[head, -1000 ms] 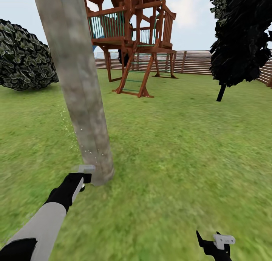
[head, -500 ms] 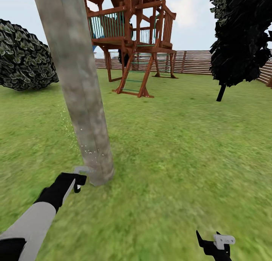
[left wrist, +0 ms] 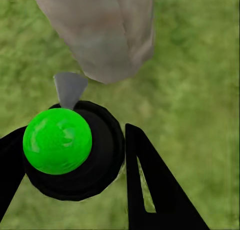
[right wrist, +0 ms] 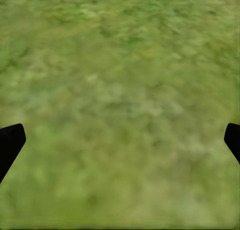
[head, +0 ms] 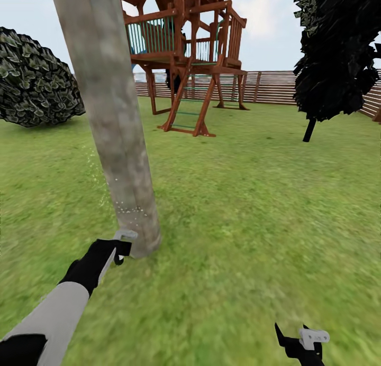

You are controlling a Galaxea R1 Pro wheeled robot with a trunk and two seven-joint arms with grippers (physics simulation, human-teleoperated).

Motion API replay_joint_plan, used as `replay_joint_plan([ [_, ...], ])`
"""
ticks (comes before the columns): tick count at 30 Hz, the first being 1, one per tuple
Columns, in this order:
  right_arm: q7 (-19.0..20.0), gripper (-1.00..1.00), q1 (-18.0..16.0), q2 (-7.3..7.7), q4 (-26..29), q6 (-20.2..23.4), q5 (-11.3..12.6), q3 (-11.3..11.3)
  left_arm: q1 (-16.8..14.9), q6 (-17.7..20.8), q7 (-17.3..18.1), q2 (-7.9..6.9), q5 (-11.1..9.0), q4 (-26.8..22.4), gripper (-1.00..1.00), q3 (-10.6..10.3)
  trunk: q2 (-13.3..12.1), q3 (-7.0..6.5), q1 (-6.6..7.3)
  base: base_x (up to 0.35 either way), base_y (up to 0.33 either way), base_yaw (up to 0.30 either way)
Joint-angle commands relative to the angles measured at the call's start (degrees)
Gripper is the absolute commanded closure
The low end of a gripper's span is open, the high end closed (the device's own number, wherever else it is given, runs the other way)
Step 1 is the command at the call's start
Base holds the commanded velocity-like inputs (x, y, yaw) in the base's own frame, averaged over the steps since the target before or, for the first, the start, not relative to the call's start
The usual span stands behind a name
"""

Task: In the garden, pick up the pesticide atomizer on the floor and spray pesticide onto both trees until each tree trunk is fully covered.

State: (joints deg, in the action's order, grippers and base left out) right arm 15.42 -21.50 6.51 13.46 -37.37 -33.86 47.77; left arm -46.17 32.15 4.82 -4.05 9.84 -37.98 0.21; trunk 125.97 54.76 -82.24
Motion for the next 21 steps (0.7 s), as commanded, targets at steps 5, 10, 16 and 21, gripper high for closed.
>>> replay_joint_plan([
  [5, 0.5, -1.0, -0.1, -0.01, 0.0, -0.2, -0.1, 0.5, -1.9, 7.9, 0.2, 3.69, 1.2, -6.6, 1.0, 0.2, 0.0, 0.05, 0.01, -0.01, 0.002, 0.0],
  [10, 0.5, -1.0, -0.1, -0.01, 0.0, -0.2, -0.1, 0.5, -2.8, 8.6, 0.2, -0.41, 1.2, -7.2, 1.0, 2.3, 0.0, 0.05, 0.01, 0.0, 0.0, 0.0],
  [16, 0.5, -1.0, -0.1, -0.04, 0.0, -0.2, -0.1, 0.5, -3.0, 9.0, 0.1, 0.11, 1.0, -7.9, 1.0, 2.8, 0.0, 0.05, 0.01, -0.234, -0.072, 0.065],
  [21, 0.4, -1.0, 0.0, -0.1, 0.0, -0.2, -0.1, 0.5, -2.9, 14.5, 0.2, 0.36, 1.3, -14.4, 1.0, 3.0, 0.0, 0.05, 0.01, -0.09, -0.067, 0.09],
])
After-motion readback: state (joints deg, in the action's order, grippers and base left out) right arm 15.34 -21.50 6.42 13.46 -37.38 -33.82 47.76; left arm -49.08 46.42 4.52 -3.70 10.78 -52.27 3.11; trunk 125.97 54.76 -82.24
